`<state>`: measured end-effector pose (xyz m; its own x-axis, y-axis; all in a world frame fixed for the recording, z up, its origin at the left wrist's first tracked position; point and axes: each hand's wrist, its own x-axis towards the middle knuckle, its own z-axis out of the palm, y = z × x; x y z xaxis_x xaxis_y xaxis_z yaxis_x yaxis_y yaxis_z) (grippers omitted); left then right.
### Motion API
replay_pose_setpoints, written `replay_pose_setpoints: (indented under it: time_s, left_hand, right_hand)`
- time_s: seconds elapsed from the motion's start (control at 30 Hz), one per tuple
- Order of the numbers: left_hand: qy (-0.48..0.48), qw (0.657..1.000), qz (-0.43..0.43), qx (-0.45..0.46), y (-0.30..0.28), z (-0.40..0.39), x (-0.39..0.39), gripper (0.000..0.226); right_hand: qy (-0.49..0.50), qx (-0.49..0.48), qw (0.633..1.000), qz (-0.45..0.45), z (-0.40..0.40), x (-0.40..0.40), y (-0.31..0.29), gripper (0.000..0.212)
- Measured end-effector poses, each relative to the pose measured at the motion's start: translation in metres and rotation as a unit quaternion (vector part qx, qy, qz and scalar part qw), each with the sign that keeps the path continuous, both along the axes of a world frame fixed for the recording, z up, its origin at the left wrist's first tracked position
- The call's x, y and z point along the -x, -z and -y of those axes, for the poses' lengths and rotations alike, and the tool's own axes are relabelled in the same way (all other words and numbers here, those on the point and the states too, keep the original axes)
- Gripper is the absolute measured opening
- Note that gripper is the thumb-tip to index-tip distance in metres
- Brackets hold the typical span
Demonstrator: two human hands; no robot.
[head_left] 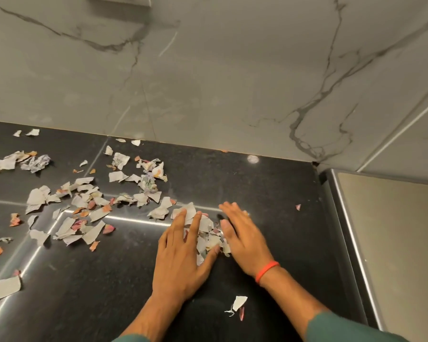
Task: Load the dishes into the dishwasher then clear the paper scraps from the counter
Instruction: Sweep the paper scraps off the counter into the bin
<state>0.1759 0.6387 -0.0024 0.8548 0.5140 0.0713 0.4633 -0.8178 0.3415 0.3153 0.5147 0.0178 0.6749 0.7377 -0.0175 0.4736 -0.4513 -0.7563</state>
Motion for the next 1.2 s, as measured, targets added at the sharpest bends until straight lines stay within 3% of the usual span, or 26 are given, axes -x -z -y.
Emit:
replay_pose_setpoints:
  time_s: [0.1,0.23,0.33,0.4,0.53,0.63,0.77,1.0,1.2]
  left_hand:
    - [0.001,1.000,-0.003,0.003,-0.001,0.000,0.000,0.083]
    - [0.003,1.000,0.003,0.007,-0.002,-0.001,0.000,0.082]
    - [0.003,1.000,0.003,0.007,-0.002,-0.001,0.000,0.081]
    - [0.004,1.000,0.008,0.014,-0.002,-0.001,0.000,0.082]
    - [0.006,0.999,0.032,0.034,-0.002,-0.002,0.002,0.078]
    - [0.006,0.997,0.057,0.056,-0.002,-0.004,0.003,0.073]
    - [0.007,0.994,0.077,0.071,-0.002,-0.003,0.004,0.071]
    - [0.004,0.986,0.120,0.115,-0.005,-0.004,0.006,0.071]
    - [-0.044,0.942,0.239,0.232,-0.020,-0.008,0.014,0.063]
  right_hand:
    - [-0.023,-0.028,0.997,-0.061,0.015,0.020,-0.024,0.055]
    - [-0.034,0.005,0.999,0.031,0.065,0.045,-0.040,0.076]
    - [-0.098,0.199,0.974,0.049,0.093,0.069,-0.034,0.104]
    - [-0.122,0.296,0.943,0.088,0.096,0.078,-0.025,0.110]
    - [-0.056,0.235,0.958,0.155,0.064,0.067,-0.005,0.112]
    - [-0.076,0.192,0.961,0.187,0.020,0.039,-0.001,0.102]
    - [-0.128,0.177,0.957,0.193,-0.020,0.014,-0.003,0.099]
    - [-0.119,0.158,0.964,0.177,-0.022,0.011,0.002,0.098]
    - [-0.096,0.135,0.969,0.181,-0.021,0.009,0.004,0.091]
